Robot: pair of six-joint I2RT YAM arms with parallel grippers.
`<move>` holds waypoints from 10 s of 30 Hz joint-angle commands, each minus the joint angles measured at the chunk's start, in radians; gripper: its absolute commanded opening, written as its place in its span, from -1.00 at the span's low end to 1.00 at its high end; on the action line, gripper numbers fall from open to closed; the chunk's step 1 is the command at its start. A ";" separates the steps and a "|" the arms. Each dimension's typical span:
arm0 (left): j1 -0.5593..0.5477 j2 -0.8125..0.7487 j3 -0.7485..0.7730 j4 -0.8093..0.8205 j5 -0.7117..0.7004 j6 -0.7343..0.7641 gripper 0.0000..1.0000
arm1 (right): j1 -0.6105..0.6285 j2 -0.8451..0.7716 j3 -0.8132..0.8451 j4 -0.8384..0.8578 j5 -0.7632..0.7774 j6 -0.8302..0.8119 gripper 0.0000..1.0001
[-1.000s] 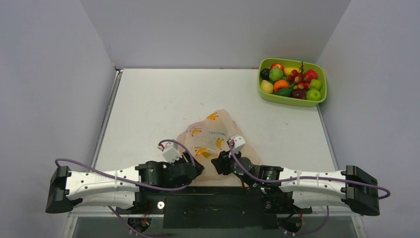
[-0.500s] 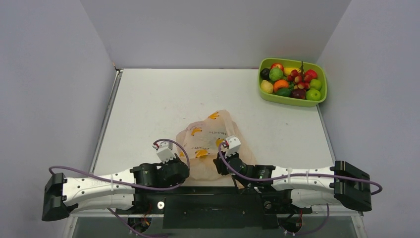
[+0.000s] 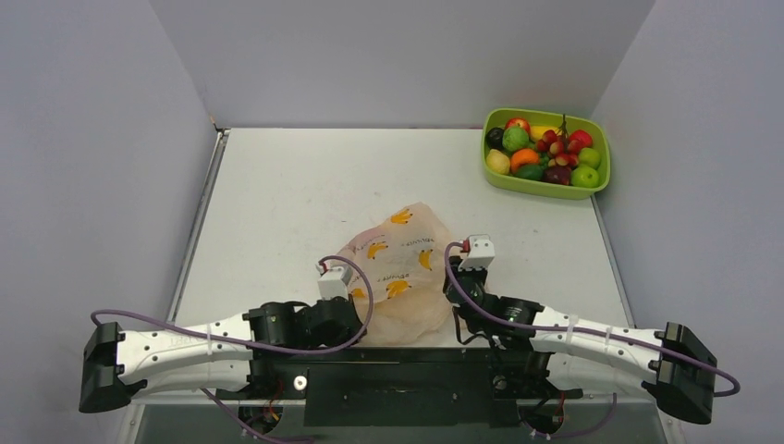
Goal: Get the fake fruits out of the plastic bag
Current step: Take out the fake fruit from the plastic bag, then place the fake fruit in the bin, then take out the fake fruit from the plastic bag.
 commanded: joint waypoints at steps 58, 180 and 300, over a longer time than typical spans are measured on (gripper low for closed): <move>-0.001 0.163 0.149 0.225 0.189 0.189 -1.00 | -0.124 0.702 0.095 0.975 -0.376 -0.145 0.07; 0.058 0.030 0.002 0.259 0.168 0.138 -1.00 | -1.137 1.255 1.540 -0.241 -0.284 -0.187 -0.02; 0.073 0.004 -0.045 0.189 0.164 0.077 -1.00 | 0.002 0.595 0.232 0.390 -0.479 -0.067 -0.81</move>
